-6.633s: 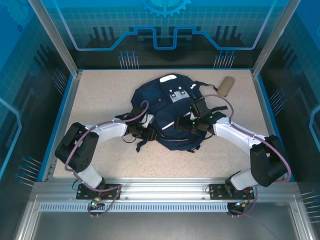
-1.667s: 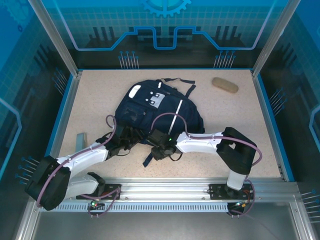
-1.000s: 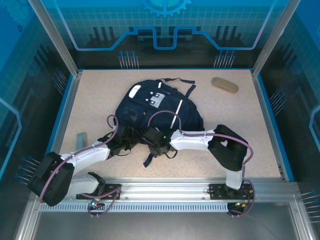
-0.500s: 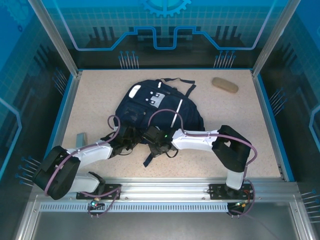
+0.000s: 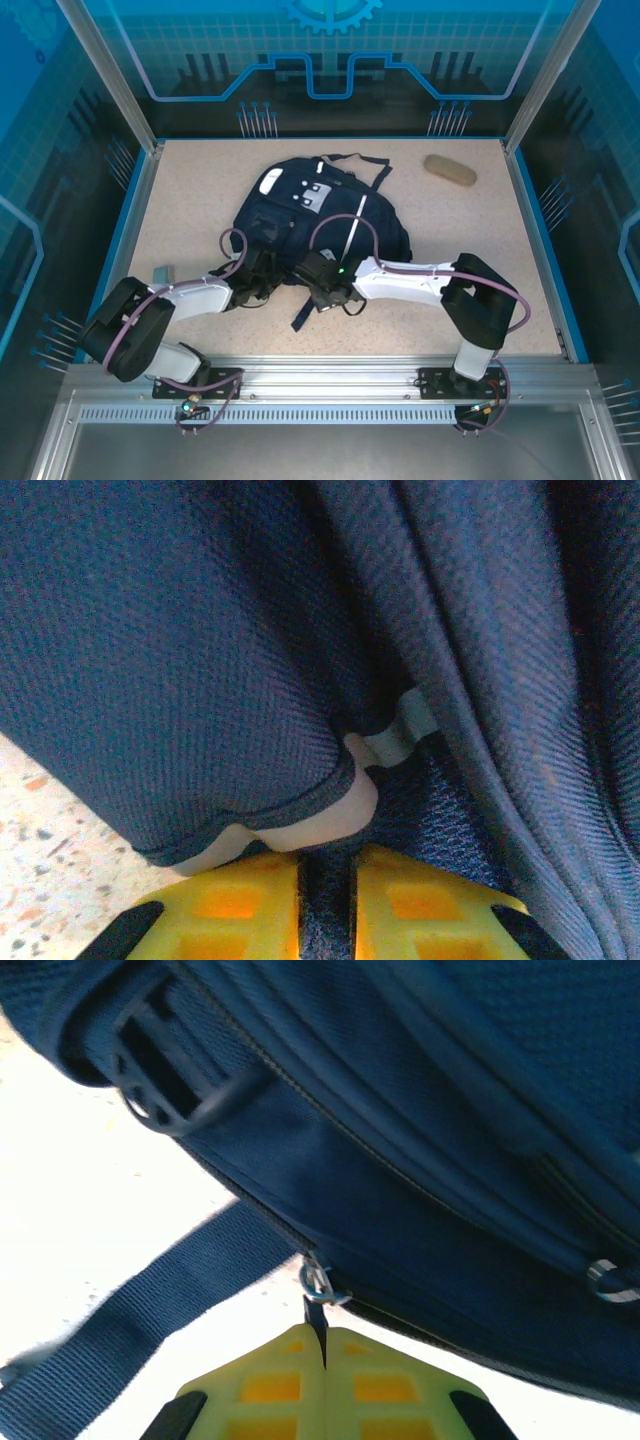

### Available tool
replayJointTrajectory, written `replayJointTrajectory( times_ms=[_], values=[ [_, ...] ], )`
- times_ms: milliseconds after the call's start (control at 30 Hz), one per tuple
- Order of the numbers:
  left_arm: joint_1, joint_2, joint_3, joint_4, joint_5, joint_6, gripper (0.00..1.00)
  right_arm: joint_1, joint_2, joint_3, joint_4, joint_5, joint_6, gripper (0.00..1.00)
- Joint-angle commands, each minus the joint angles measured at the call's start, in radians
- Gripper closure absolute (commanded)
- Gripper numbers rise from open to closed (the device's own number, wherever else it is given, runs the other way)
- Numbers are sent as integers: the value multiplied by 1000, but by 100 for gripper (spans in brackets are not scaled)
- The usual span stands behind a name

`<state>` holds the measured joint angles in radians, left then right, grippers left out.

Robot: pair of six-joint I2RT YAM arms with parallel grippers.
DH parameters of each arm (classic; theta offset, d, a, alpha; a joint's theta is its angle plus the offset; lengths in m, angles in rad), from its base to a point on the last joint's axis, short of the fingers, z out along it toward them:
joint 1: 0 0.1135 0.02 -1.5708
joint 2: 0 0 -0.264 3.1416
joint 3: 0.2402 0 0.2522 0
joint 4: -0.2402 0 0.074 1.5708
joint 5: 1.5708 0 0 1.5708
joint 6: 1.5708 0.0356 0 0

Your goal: Pack books, pencil case, and school supplies into a backpack

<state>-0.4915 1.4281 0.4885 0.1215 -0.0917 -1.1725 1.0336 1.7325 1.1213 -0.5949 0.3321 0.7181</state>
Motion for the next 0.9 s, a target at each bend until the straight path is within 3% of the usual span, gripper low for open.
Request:
replayJointTrajectory(
  times_ms=[0, 300, 400, 533, 667, 733, 867],
  values=[
    [47, 53, -5, -66, -89, 26, 81, -38, -65, -67, -192, 107, 45, 100],
    [89, 33, 33, -92, -63, 90, 80, -130, -191, -163, -233, 214, 67, 100],
    [101, -24, 52, -126, -48, 124, 77, -141, -224, -174, -139, 127, -24, 100],
    [107, -140, 79, -225, -57, 171, 66, -139, -212, -156, 29, -101, -156, 100],
    [112, -272, 72, -317, -71, 173, 53, -133, -174, -101, 64, -145, -151, 100],
    [112, -321, 58, -328, -41, 171, 50, -127, -166, -85, 69, -154, -135, 94],
    [112, -374, 39, -341, 20, 154, 42, -89, -159, -94, 92, -179, -84, 69]
  ],
)
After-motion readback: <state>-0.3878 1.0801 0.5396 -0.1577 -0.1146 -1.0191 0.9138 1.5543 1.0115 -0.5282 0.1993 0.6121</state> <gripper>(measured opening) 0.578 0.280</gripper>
